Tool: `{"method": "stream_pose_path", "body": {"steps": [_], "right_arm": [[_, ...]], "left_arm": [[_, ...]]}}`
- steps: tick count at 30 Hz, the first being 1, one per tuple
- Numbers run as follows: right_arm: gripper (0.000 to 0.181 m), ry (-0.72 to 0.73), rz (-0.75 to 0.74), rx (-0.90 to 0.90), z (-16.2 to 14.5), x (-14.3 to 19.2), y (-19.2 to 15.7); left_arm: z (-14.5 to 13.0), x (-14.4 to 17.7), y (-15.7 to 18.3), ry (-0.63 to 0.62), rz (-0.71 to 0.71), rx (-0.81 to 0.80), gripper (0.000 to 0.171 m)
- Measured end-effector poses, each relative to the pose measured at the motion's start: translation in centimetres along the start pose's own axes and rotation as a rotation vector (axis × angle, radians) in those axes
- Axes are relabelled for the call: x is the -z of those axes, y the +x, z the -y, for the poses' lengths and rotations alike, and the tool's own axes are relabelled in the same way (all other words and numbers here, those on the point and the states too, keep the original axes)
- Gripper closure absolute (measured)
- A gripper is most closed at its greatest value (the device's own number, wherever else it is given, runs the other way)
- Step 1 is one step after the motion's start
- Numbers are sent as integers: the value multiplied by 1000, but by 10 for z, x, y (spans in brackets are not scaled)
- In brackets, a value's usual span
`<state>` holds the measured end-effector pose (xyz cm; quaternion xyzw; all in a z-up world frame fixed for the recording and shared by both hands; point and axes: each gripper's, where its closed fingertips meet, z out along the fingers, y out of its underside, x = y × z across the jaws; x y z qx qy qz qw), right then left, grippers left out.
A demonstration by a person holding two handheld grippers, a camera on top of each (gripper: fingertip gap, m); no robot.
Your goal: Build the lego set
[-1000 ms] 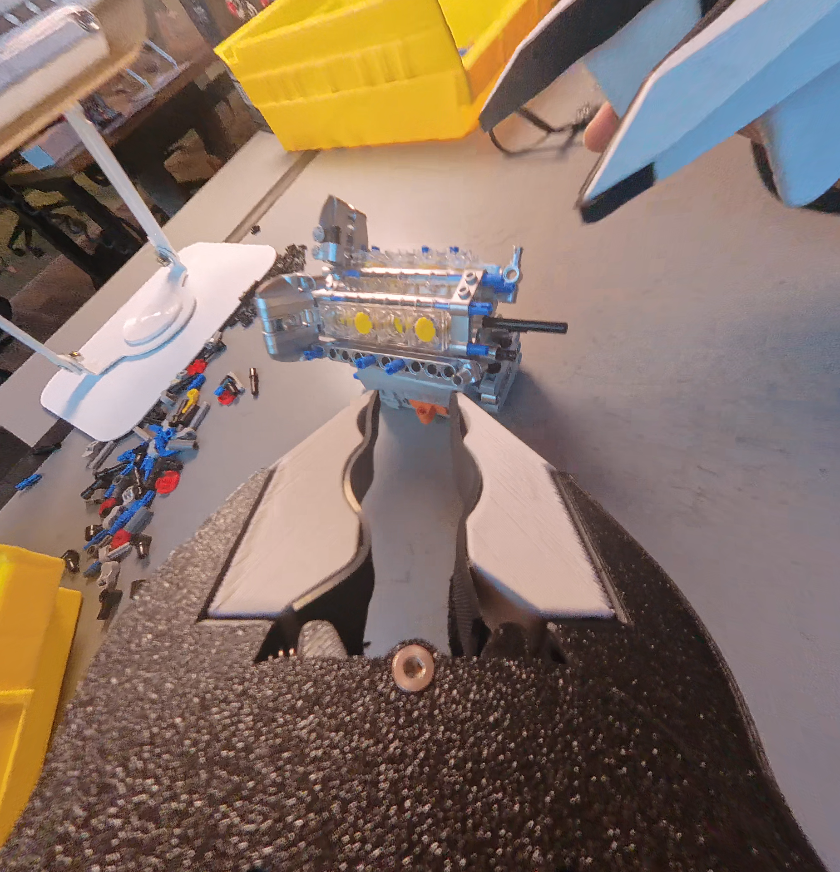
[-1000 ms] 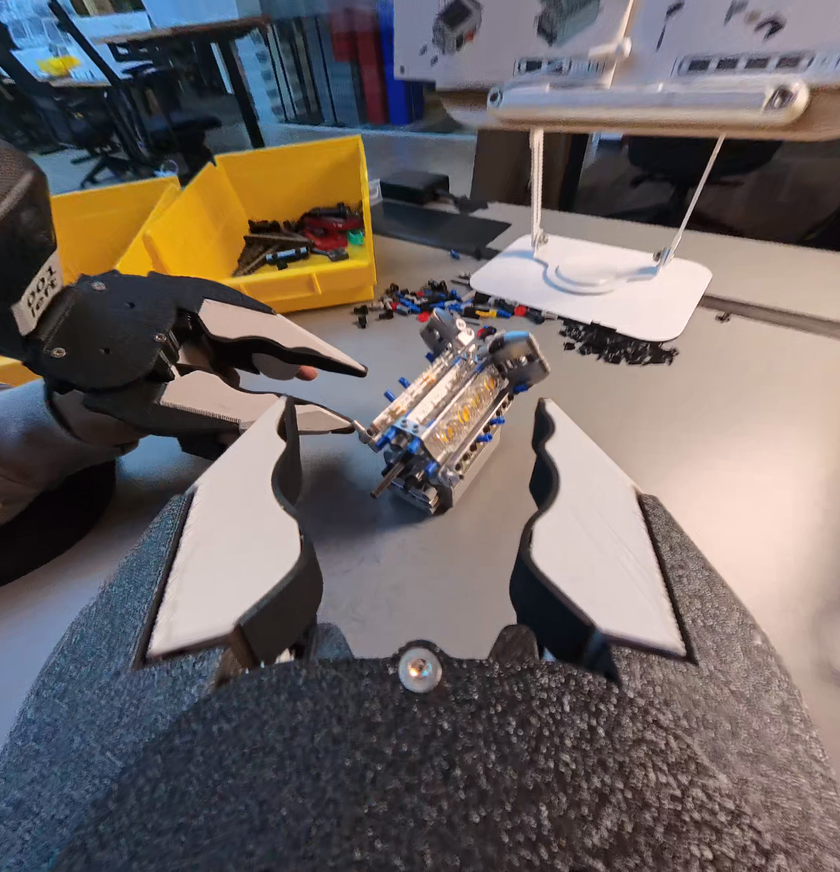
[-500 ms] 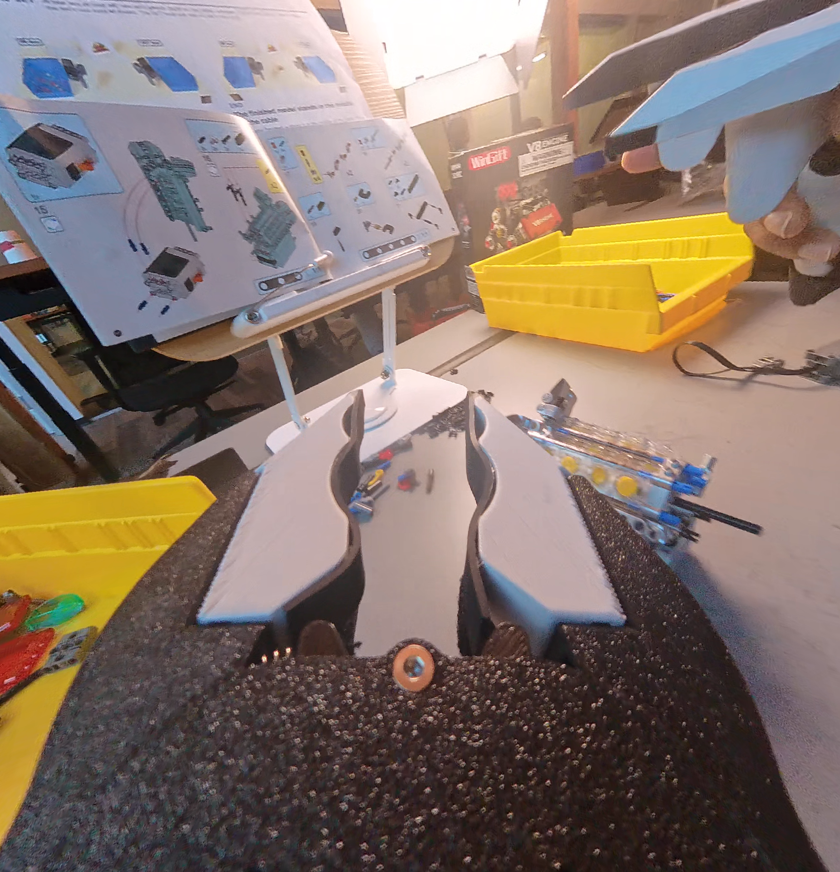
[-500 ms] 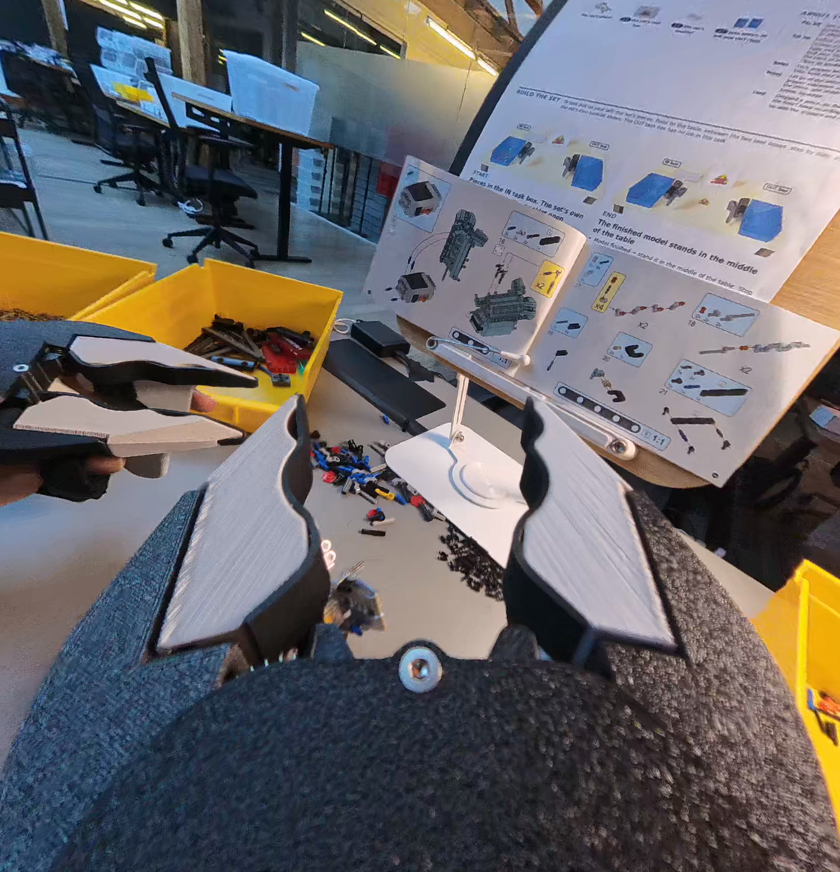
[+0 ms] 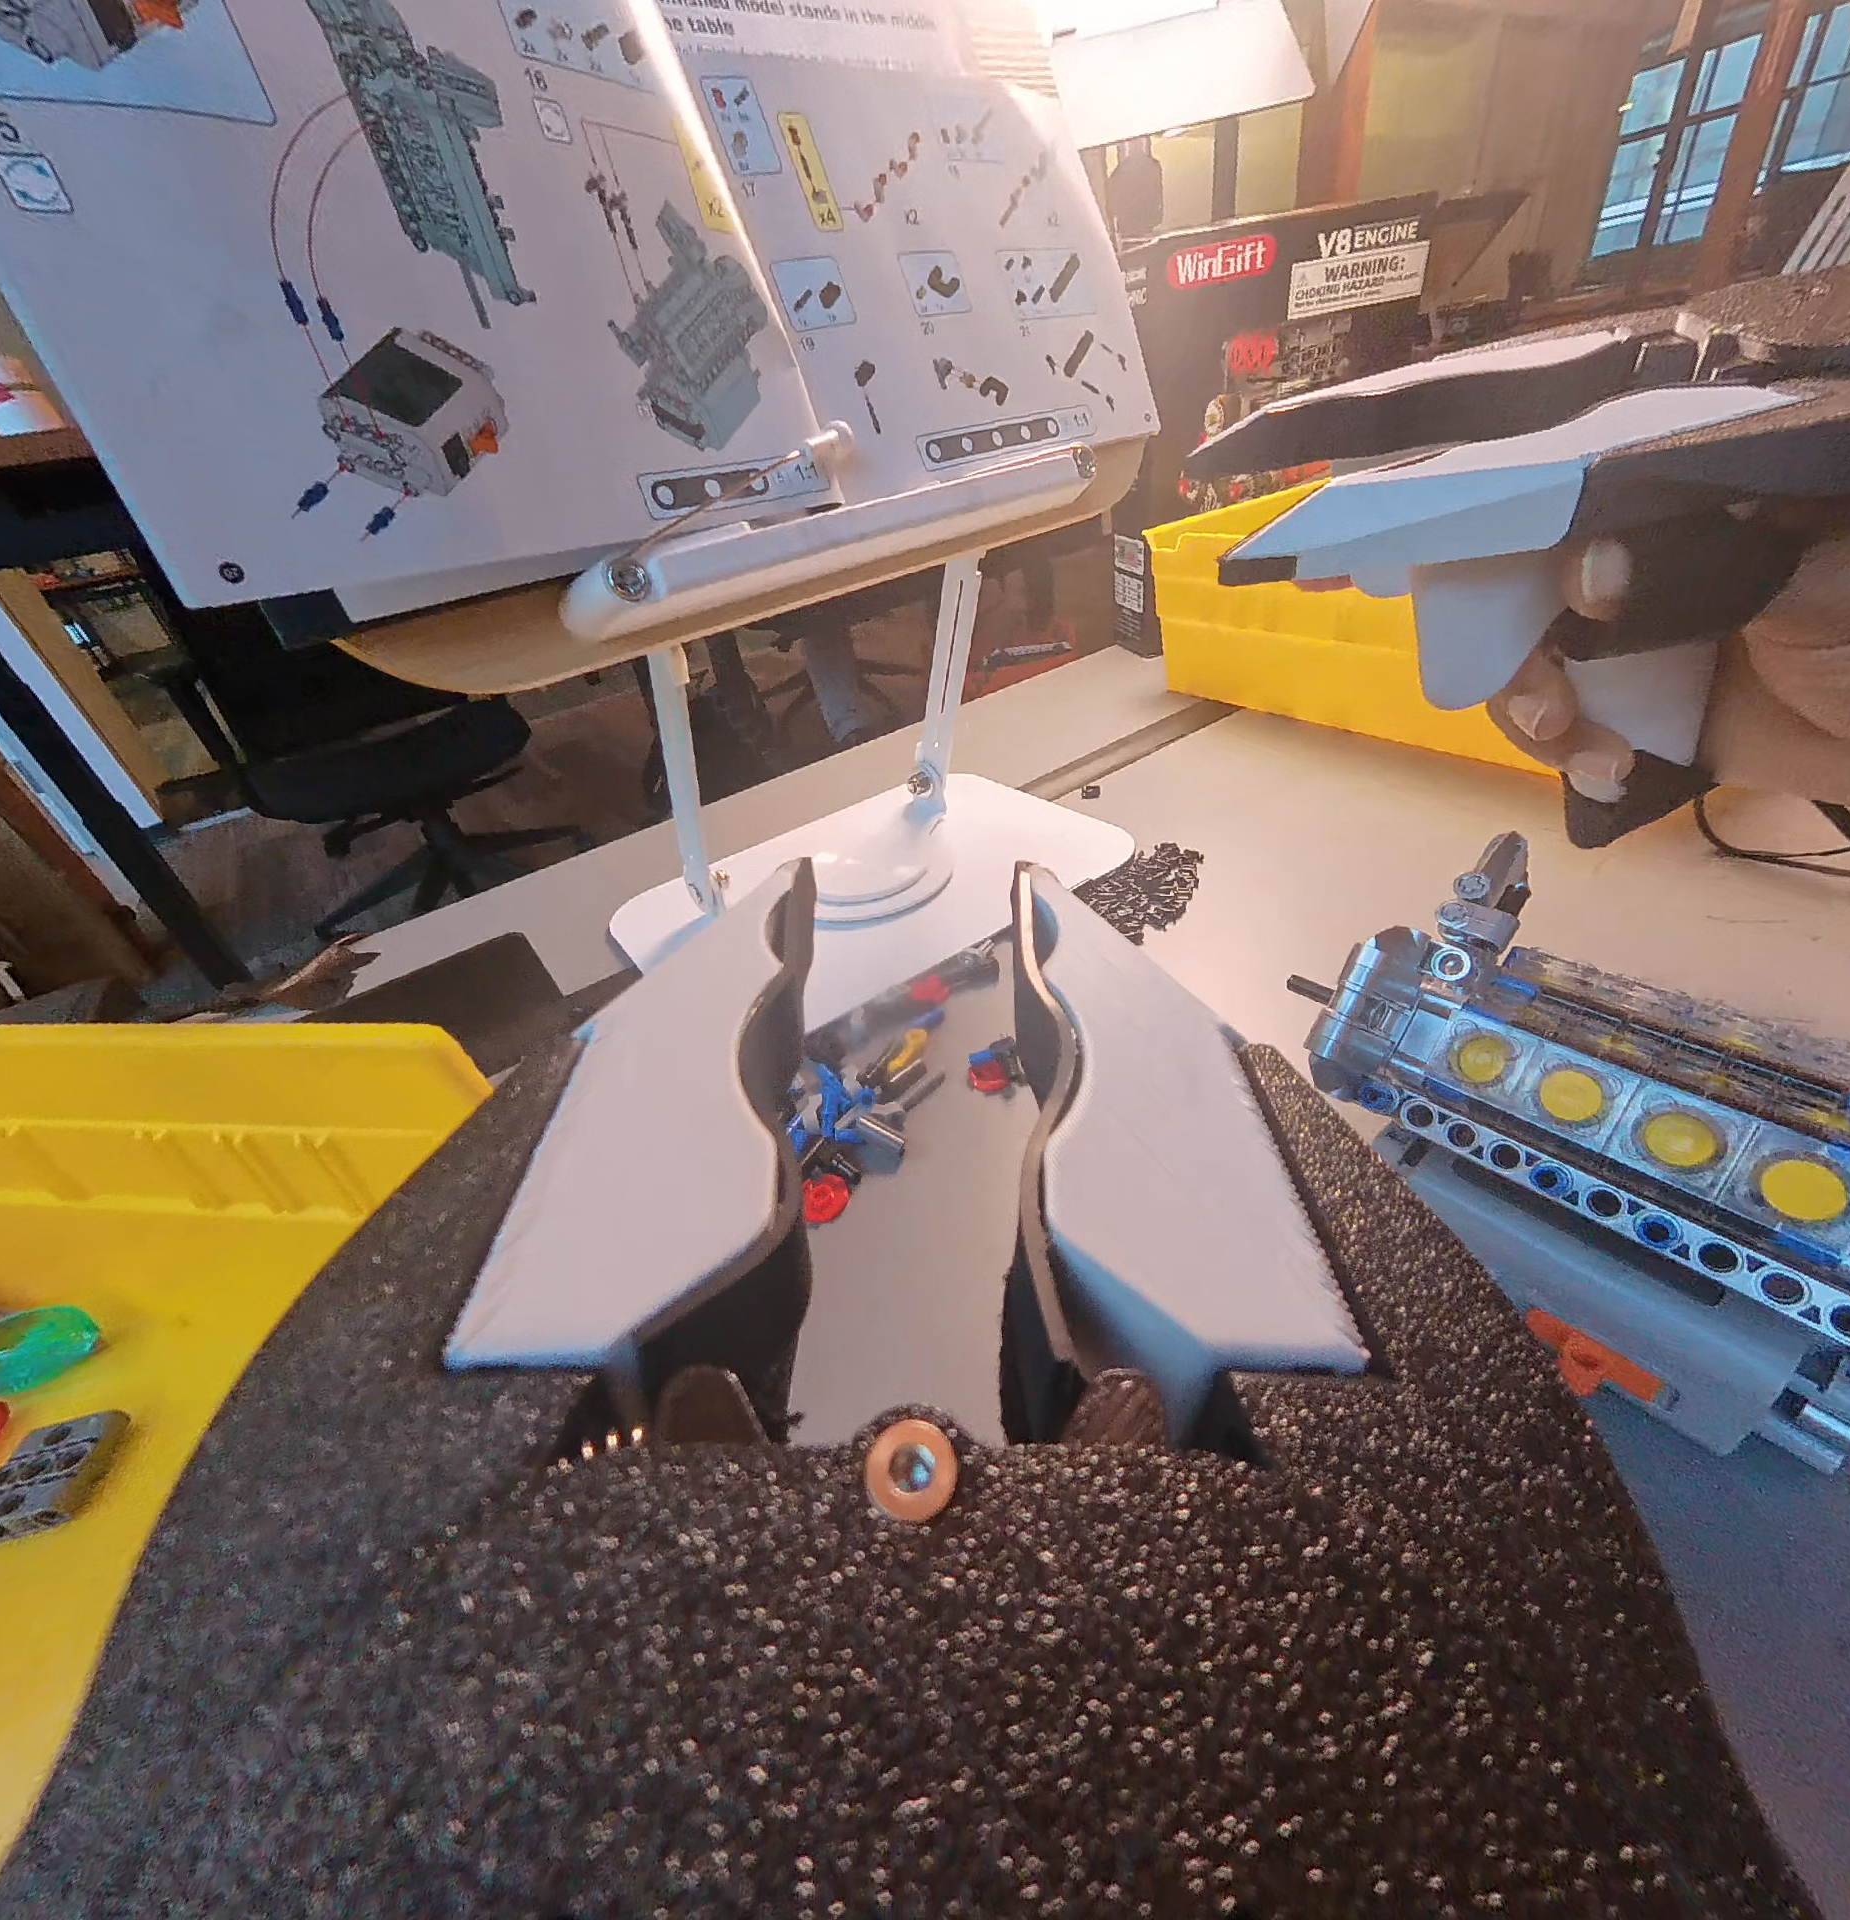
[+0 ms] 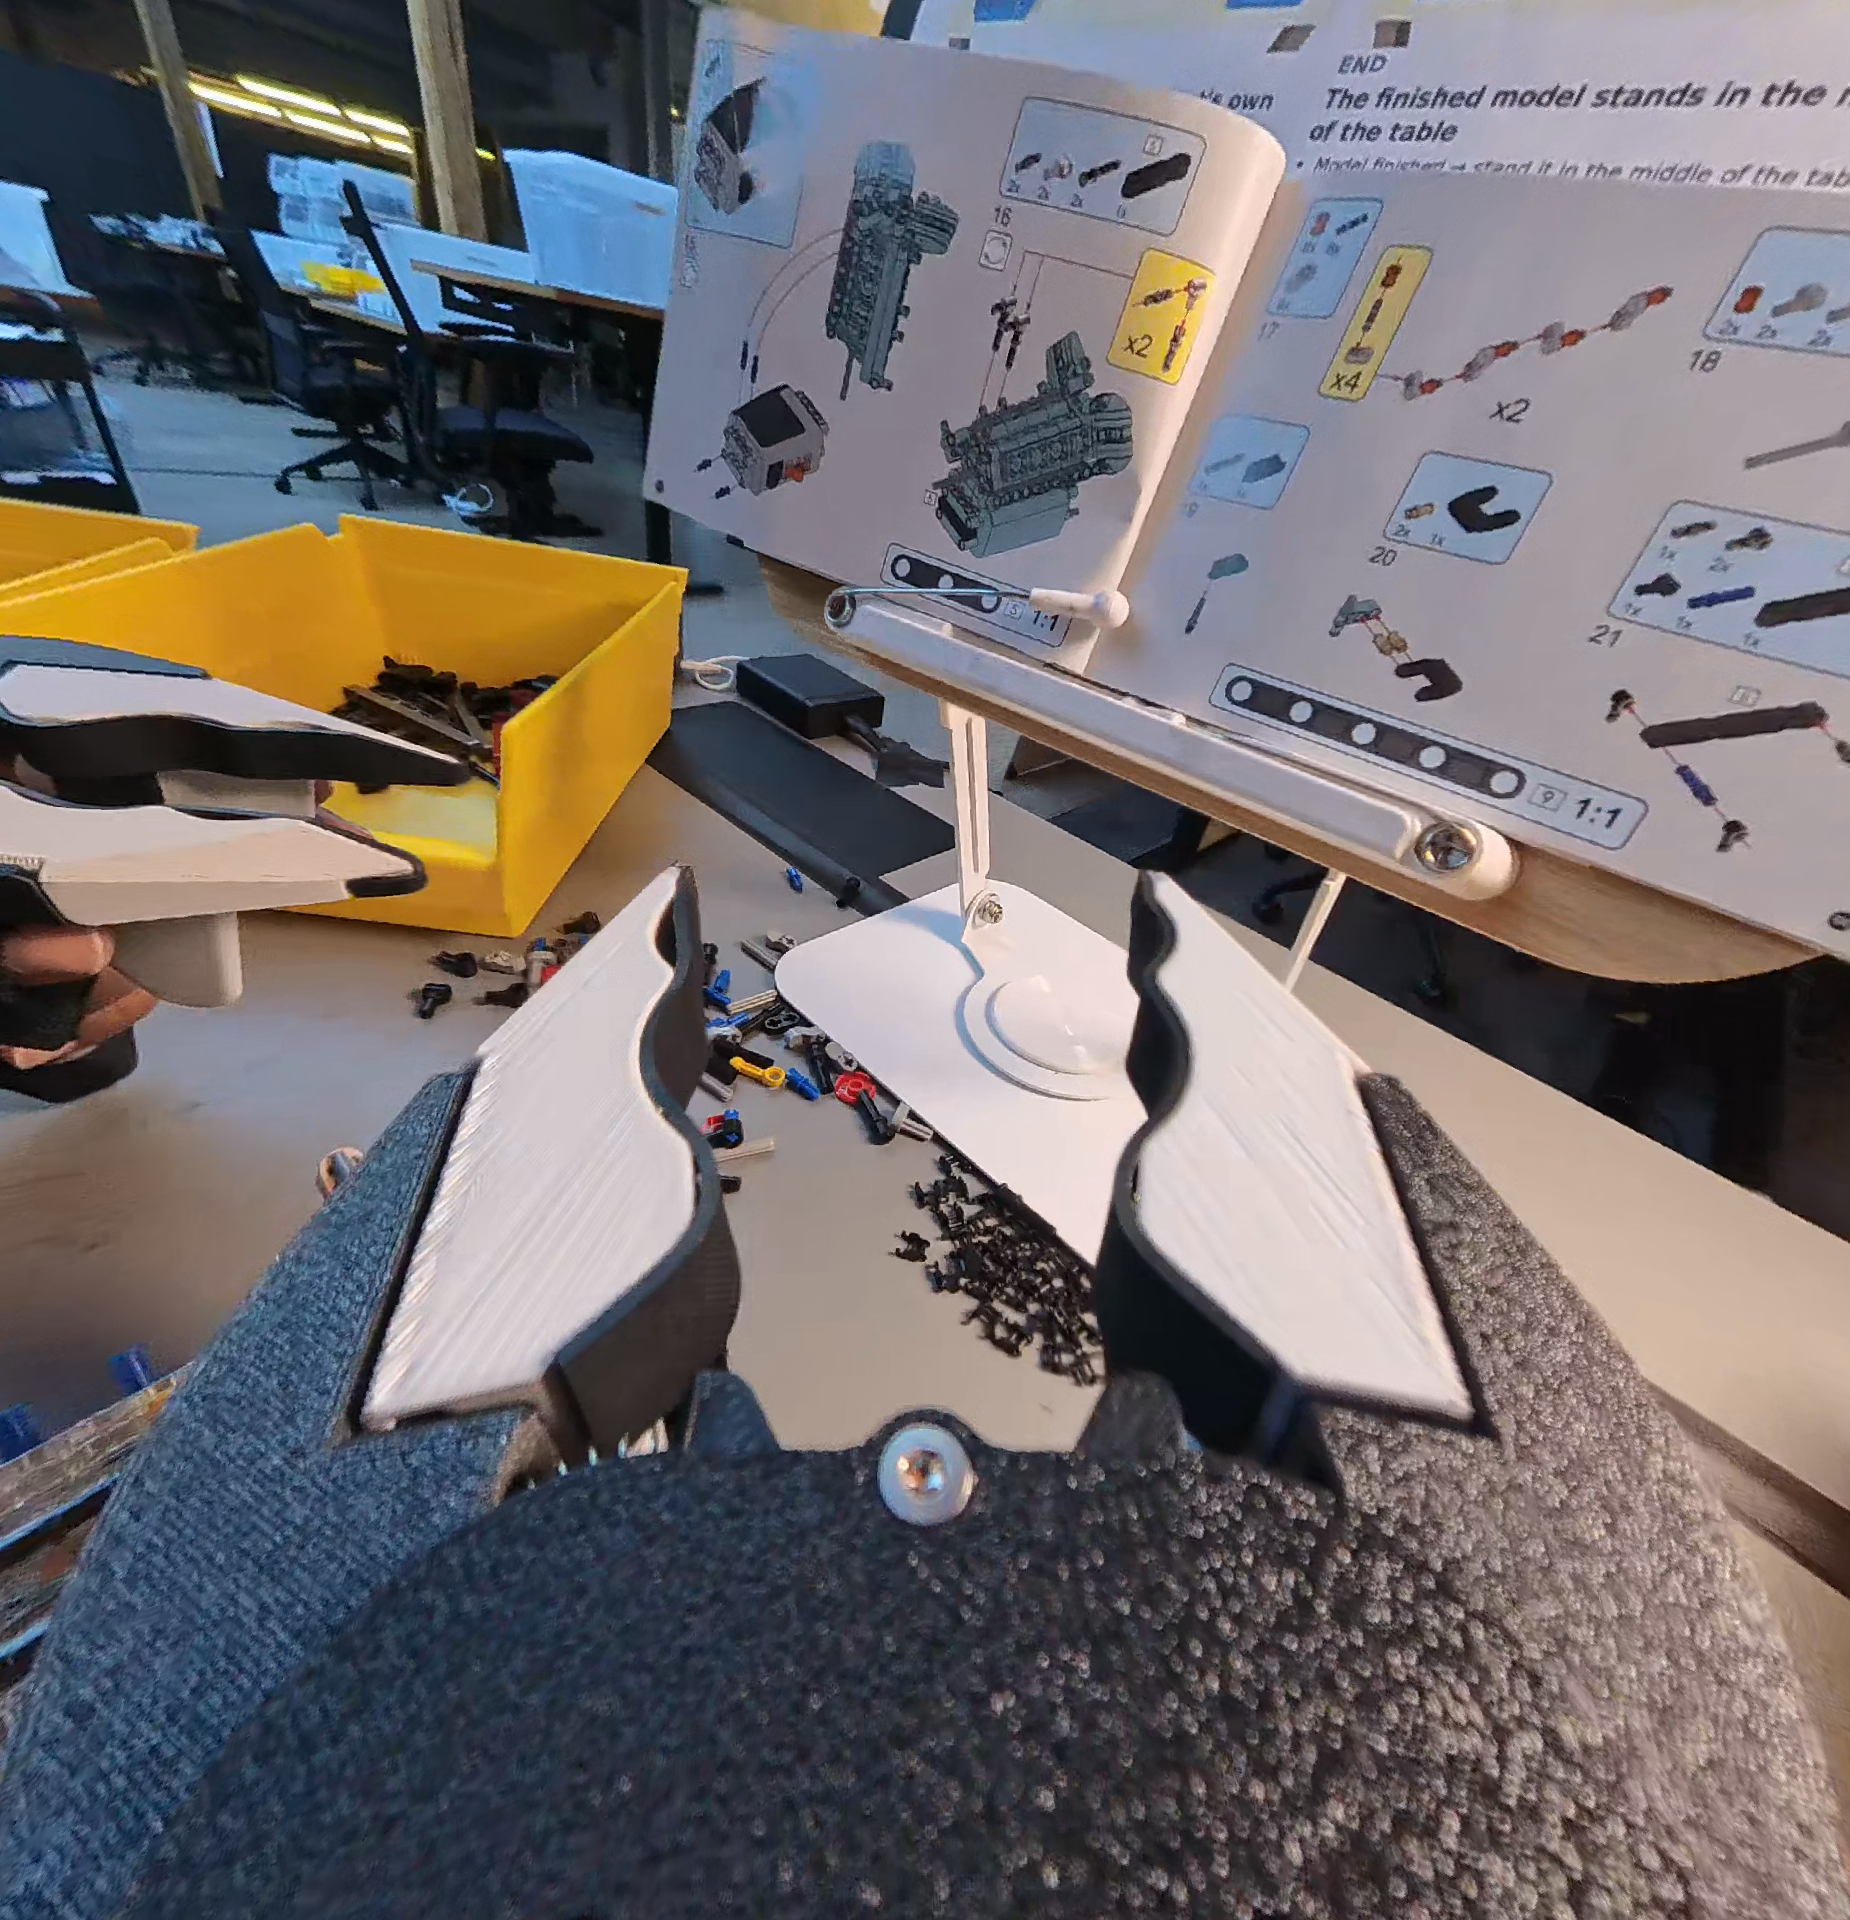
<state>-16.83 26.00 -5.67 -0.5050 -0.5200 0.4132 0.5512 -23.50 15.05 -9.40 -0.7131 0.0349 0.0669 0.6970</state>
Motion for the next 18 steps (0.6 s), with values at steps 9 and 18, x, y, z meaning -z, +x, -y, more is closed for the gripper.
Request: {"method": "stream_pose_path", "body": {"steps": [9,18], "right_arm": [[99,-16,24,-89,-13,-7,0],[99,-27,19,-77,-9,-8,-4]], "left_arm": [[-12,-1,13,-33,-6,-70,136],[-11,1,16,-27,-1,-73,137]]}}
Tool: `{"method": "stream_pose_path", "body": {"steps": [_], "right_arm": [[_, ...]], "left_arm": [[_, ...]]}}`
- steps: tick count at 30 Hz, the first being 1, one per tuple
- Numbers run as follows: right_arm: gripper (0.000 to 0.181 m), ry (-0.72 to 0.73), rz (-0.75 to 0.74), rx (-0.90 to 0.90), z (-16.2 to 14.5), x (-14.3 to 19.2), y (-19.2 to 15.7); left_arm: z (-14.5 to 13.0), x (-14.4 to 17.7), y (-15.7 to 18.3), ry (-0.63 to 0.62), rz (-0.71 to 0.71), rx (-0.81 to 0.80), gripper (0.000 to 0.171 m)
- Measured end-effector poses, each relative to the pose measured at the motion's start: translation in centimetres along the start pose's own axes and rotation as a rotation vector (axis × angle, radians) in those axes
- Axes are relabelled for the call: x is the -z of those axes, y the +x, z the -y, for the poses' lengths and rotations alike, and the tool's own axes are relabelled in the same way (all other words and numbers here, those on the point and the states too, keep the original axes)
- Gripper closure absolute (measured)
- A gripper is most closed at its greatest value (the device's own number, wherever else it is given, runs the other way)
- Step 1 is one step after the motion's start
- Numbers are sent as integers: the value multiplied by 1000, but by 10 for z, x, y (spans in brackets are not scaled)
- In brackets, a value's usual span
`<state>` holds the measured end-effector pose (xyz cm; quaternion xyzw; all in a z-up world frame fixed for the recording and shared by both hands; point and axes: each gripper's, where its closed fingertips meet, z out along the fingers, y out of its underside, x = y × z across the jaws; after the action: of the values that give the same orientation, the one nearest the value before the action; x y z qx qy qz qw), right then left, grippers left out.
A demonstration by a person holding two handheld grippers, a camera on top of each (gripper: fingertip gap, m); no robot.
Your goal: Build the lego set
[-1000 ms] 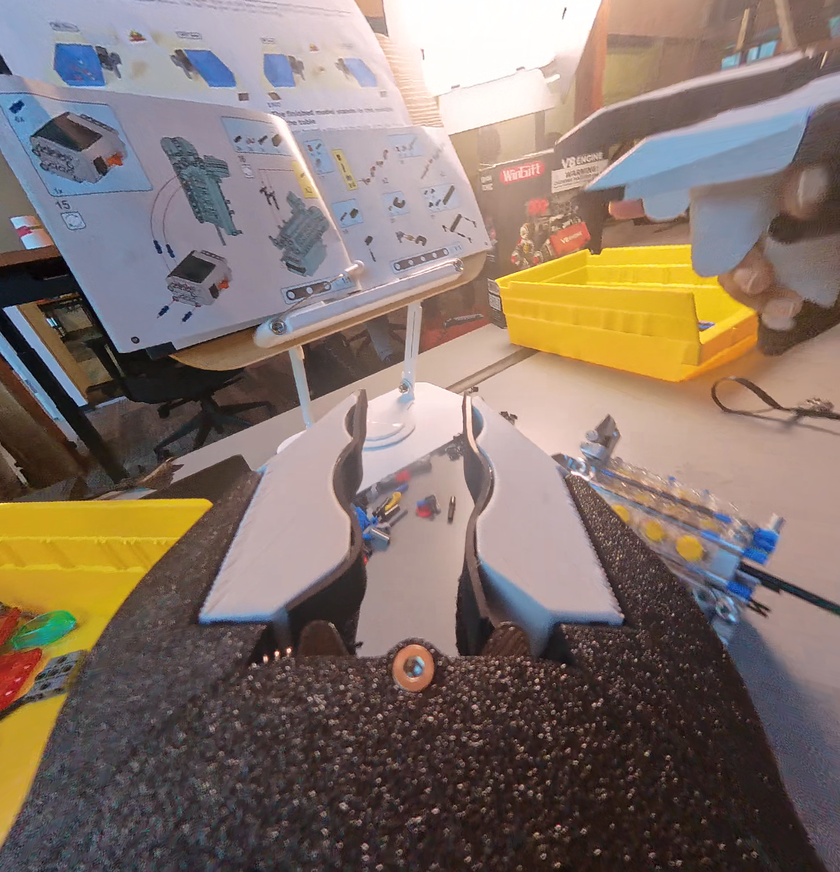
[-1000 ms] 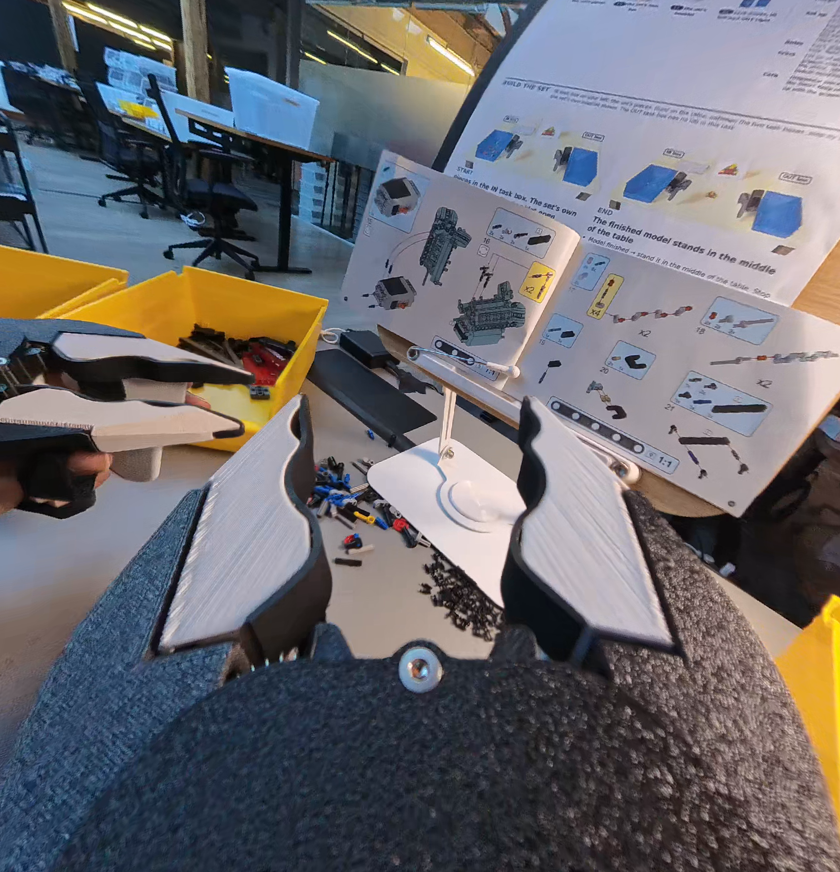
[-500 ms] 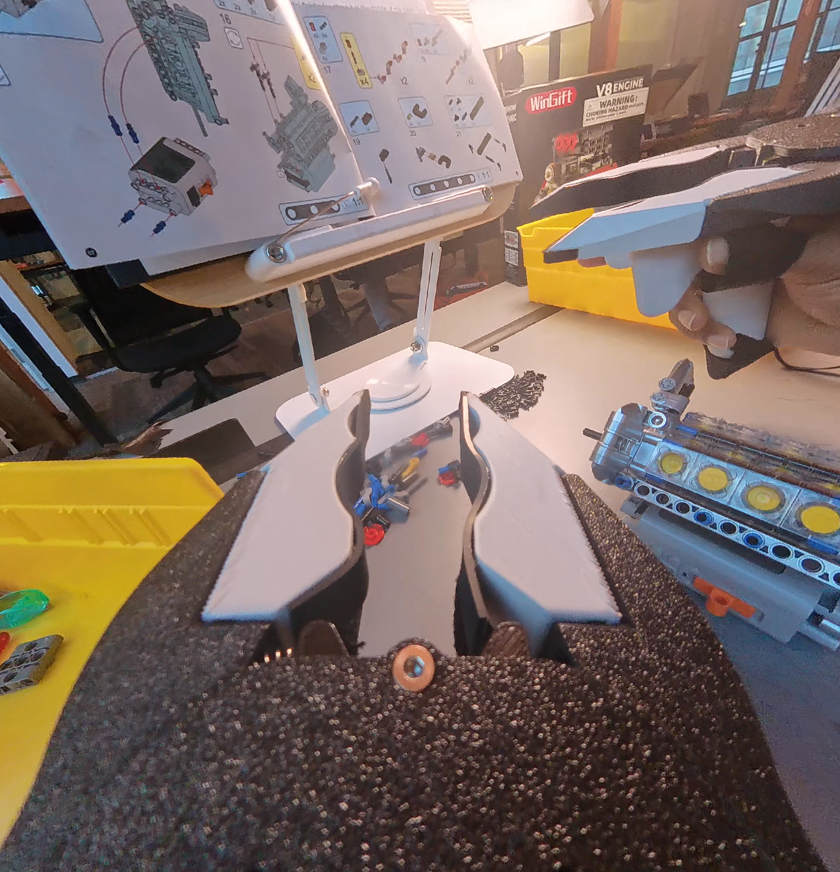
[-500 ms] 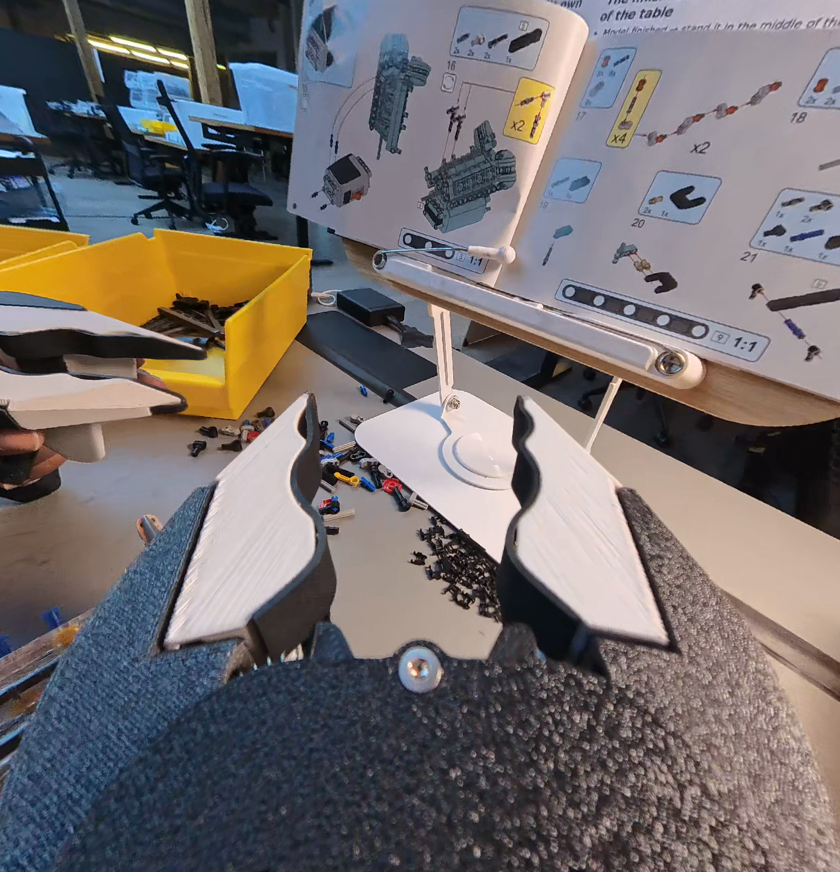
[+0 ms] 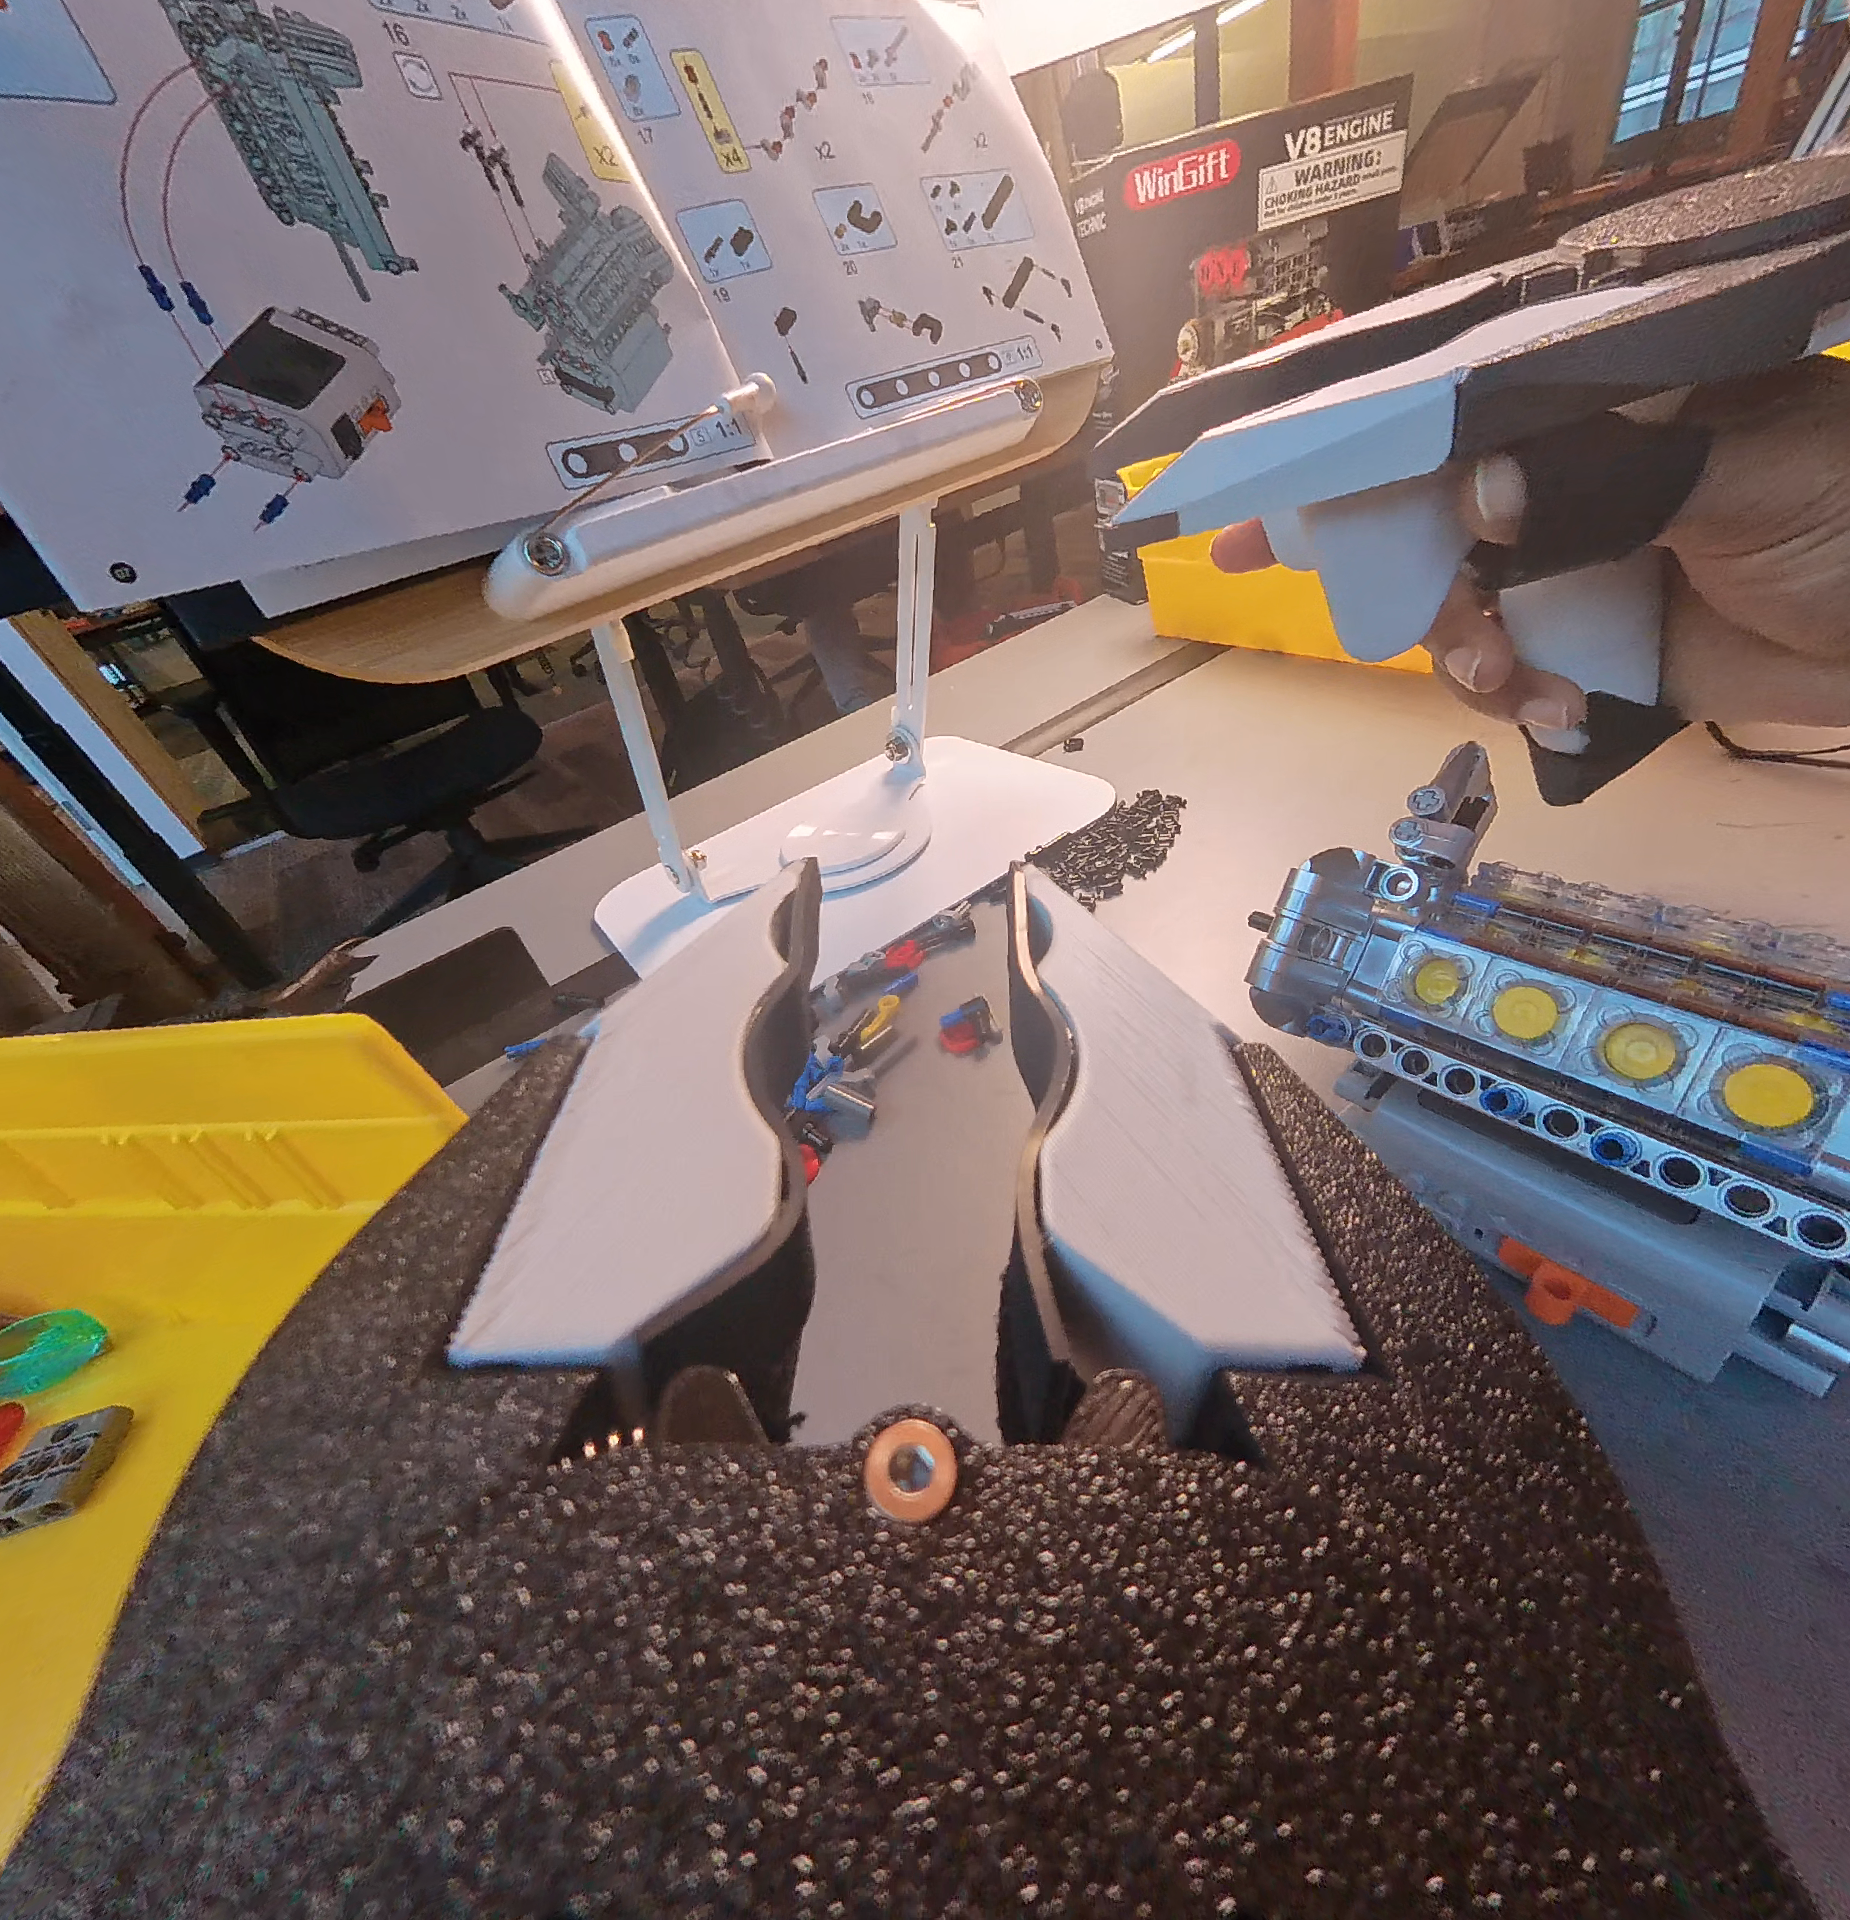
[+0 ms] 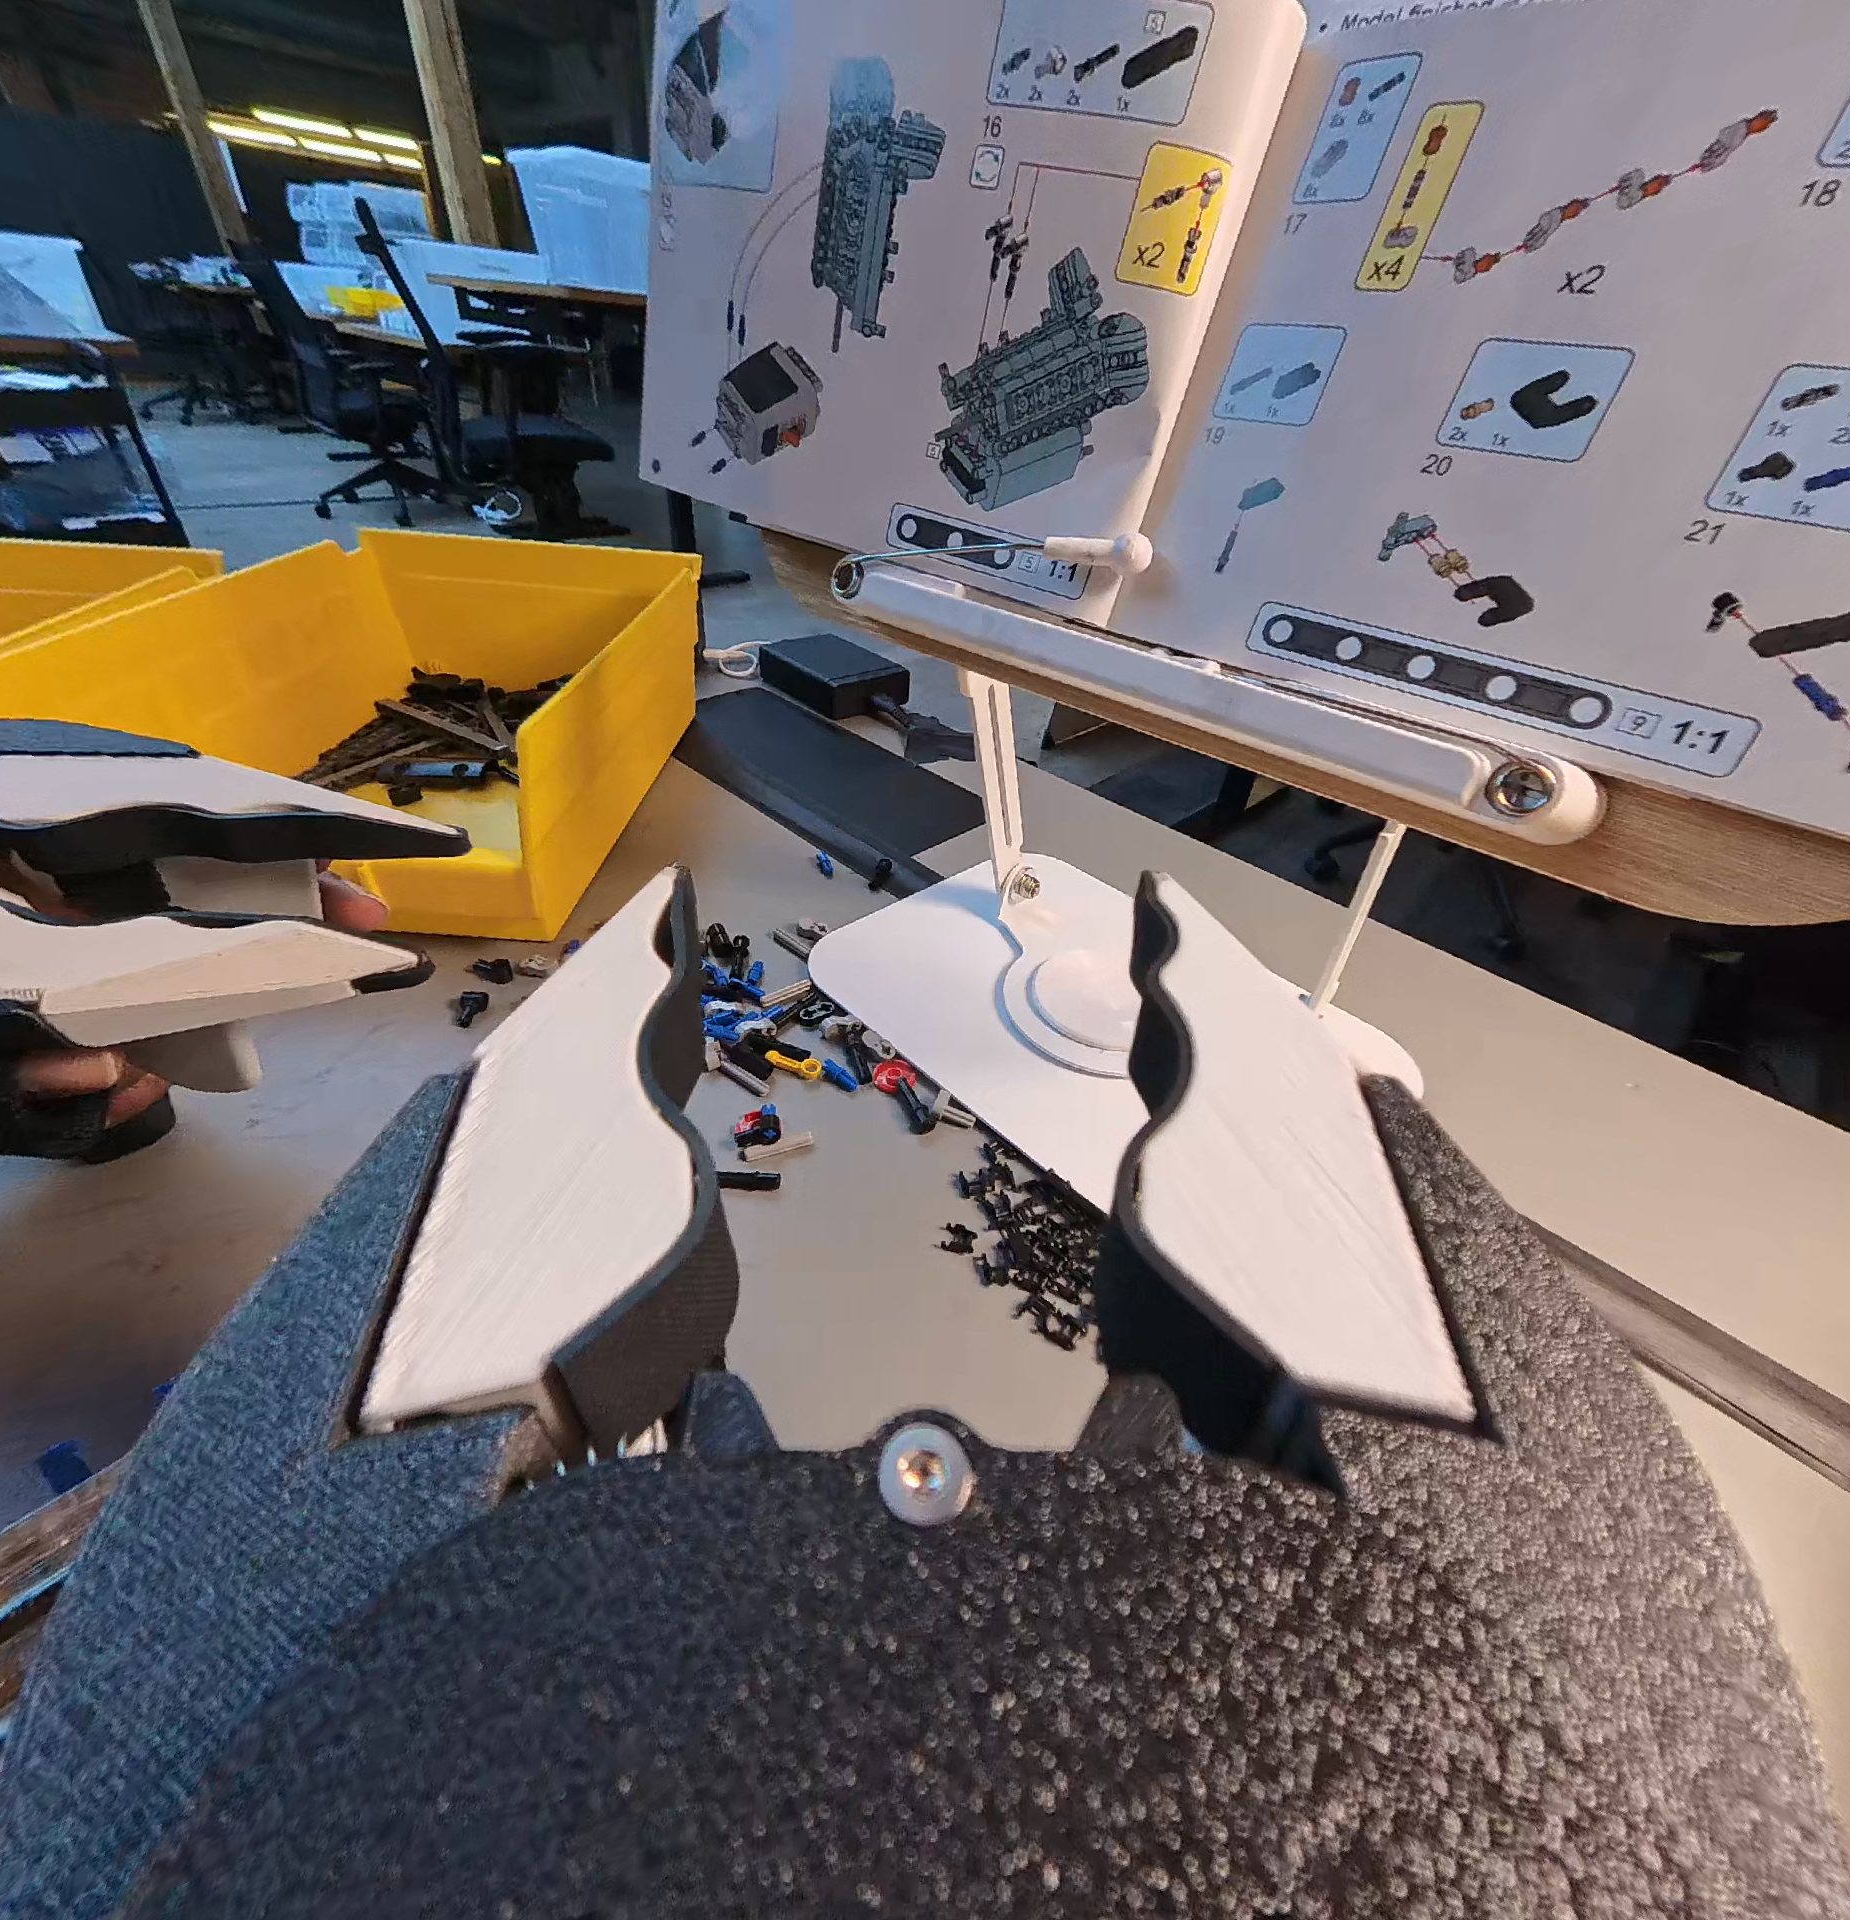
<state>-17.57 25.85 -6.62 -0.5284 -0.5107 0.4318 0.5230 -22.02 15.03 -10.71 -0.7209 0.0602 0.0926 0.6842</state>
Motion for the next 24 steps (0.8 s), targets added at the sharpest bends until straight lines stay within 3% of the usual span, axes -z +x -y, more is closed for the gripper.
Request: {"method": "stream_pose_path", "body": {"steps": [15,24], "right_arm": [[98,52,-79,14,27,26,35],[98,-2,-37,3,9,16,29]], "left_arm": [[1,4,-5,-3,-25,-13,137],[3,4,-10,2,-33,-5,137]]}}
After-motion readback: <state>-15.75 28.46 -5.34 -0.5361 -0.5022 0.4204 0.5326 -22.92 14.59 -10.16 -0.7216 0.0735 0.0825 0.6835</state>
